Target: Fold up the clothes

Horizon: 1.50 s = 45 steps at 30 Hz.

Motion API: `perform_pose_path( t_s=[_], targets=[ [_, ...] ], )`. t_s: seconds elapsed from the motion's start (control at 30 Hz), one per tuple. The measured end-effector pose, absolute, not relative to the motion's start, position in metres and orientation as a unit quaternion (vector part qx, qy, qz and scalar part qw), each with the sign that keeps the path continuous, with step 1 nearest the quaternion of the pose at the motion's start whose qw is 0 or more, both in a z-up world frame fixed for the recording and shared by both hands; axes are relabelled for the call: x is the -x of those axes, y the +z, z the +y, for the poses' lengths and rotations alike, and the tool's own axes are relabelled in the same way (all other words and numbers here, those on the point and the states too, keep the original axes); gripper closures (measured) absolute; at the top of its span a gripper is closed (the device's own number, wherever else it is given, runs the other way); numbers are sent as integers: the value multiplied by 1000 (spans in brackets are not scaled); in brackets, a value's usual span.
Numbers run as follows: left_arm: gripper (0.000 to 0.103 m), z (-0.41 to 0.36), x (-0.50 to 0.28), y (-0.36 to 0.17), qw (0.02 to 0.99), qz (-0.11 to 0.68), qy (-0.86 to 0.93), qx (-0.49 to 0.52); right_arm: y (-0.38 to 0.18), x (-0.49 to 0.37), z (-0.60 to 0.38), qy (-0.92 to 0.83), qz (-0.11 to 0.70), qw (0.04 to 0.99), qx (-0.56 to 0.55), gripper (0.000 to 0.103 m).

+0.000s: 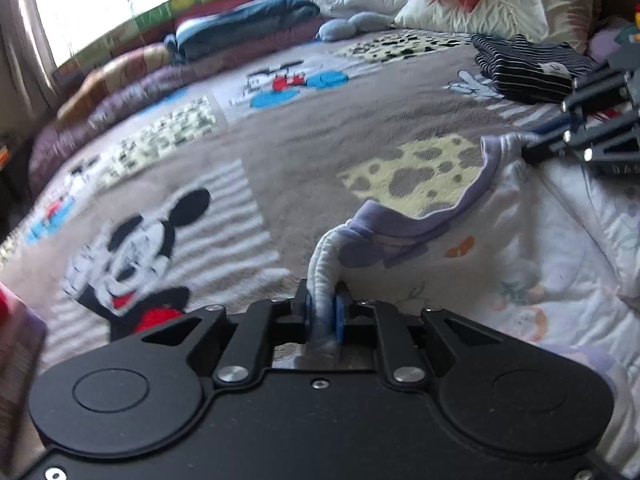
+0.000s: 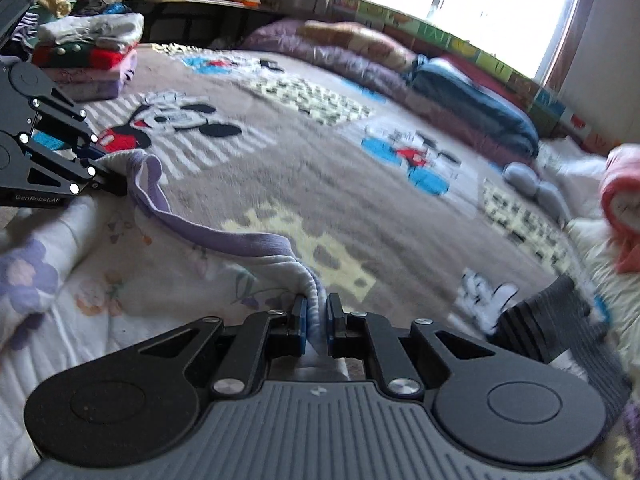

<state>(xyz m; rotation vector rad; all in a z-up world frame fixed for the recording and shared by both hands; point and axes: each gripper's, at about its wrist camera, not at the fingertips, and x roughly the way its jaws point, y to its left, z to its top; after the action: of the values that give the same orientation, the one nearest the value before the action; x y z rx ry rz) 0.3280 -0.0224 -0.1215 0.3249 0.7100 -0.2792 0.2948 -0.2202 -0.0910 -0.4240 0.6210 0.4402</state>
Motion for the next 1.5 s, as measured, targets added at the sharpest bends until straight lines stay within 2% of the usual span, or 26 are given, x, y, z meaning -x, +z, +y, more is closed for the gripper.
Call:
perform_pose_path(
  t_s=[0.13,0.2,0.23,0.27,0.33,0.47,0.6,0.67,0.73,0.77,1.07,1.17,1.5],
  targets=[
    [84,-9,-345,-128,909,373,-153,-101,-110,-316,-229,220,338,902,152,91],
    [70,3,-357,-130,905,392,-155,-55,-119,-327,-237,227,360,899,108,90],
    [58,13,-364,-132,902,403,-153,-24,-123,-333,-243,229,369,897,82,88],
    [57,22,-370,-135,898,411,-156,12,-126,-337,-248,229,375,896,60,86],
    [56,33,-375,-137,892,419,-161,57,-131,-343,-261,231,384,894,7,83],
    [56,27,-374,-134,893,423,-143,56,-143,-349,-284,243,387,885,-89,83],
    [56,40,-376,-131,885,432,-114,130,-153,-353,-311,240,389,866,-202,83],
    [51,38,-370,-123,887,430,-102,135,-154,-349,-325,218,383,862,-252,82],
    [42,38,-357,-112,897,414,-88,129,-147,-342,-336,180,373,868,-273,77],
    [41,39,-350,-108,901,407,-81,126,-142,-337,-342,169,367,872,-275,76],
    [40,62,-271,-93,897,393,-48,196,-108,-245,-380,150,314,885,-310,62],
    [40,64,-236,-93,891,394,-43,221,-111,-207,-382,146,305,876,-342,55],
    [40,63,-122,-108,860,393,-59,319,-138,-97,-378,107,298,835,-449,46]
  ],
)
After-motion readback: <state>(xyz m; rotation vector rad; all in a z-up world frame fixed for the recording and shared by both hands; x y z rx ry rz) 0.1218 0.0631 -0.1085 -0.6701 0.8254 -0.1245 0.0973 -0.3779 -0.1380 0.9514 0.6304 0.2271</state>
